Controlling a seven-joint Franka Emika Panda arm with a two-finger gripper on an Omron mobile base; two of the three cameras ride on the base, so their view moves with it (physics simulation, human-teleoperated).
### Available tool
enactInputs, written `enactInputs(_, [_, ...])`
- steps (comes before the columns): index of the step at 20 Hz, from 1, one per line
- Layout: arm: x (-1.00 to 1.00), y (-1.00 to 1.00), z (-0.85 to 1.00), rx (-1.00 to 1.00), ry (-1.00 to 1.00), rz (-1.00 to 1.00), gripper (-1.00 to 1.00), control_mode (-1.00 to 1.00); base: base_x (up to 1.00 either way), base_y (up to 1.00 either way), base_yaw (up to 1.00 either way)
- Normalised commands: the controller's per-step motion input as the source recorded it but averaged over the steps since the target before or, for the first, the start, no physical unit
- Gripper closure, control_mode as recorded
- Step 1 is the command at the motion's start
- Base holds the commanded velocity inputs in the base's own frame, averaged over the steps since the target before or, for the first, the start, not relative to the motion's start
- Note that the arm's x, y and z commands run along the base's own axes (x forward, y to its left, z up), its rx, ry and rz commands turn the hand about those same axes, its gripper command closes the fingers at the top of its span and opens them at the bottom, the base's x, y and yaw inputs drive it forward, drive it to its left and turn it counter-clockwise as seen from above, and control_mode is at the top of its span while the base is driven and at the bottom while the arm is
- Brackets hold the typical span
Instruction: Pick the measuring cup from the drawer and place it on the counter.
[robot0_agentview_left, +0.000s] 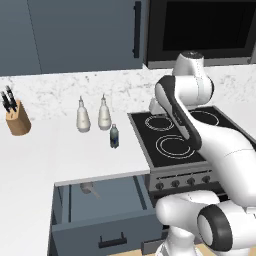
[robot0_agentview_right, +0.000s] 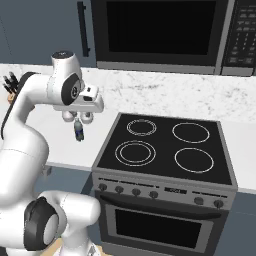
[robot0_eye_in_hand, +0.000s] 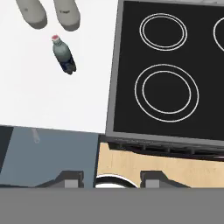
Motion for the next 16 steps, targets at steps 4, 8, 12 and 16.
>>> enactInputs(4, [-0.36,0.00,-0.03,0.00,0.00,0.00,-1.00,-1.00,0.00,0.00,0.00])
enactInputs(8, [-0.65,0.27,-0.15,0.00,0.00,0.04,-1.00,-1.00,0.00,0.00,0.00])
enactInputs(12, [-0.58,0.46,-0.19,0.00,0.00,0.03,-1.00,-1.00,0.00,0.00,0.00])
enactInputs(16, [-0.52,0.52,-0.27,0.00,-0.04,0.06,-1.00,-1.00,0.00,0.00,0.00])
